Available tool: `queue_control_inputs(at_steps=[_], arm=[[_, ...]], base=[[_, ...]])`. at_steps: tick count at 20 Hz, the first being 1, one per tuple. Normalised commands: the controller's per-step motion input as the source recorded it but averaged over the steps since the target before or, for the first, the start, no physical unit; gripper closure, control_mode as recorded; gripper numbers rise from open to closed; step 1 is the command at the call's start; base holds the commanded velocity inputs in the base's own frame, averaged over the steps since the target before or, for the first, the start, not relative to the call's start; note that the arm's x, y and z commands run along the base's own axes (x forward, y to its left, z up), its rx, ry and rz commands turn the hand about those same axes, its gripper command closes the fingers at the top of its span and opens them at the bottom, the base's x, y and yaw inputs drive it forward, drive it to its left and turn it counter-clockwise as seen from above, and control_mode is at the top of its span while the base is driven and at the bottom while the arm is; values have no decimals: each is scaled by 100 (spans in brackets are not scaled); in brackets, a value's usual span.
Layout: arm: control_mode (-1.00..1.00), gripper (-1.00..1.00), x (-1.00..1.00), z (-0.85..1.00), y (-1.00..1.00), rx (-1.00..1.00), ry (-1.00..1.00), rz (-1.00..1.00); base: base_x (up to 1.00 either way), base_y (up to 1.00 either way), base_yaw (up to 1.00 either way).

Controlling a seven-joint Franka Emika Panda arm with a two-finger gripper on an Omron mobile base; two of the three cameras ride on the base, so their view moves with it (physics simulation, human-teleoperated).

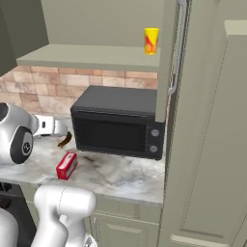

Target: Pick the canned food and boxed food from the counter and place them in the cabinets closest to them.

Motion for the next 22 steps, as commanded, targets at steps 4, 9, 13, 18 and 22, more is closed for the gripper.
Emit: queue_control_inputs(at_steps=[4, 9, 13, 18, 22], arm=[[-100, -100, 0, -9, 0, 4, 3, 0], [-100, -100, 0, -28, 0, 11, 10, 0], [-100, -100, 0, -29, 0, 7, 9, 0], [-100, -100, 0, -35, 0, 6, 8, 0], [-100, -100, 0, -41, 0, 5, 8, 0]], base=[[0, 0, 0], [0, 0, 0], [0, 0, 0], [0, 0, 0], [0, 0, 0]])
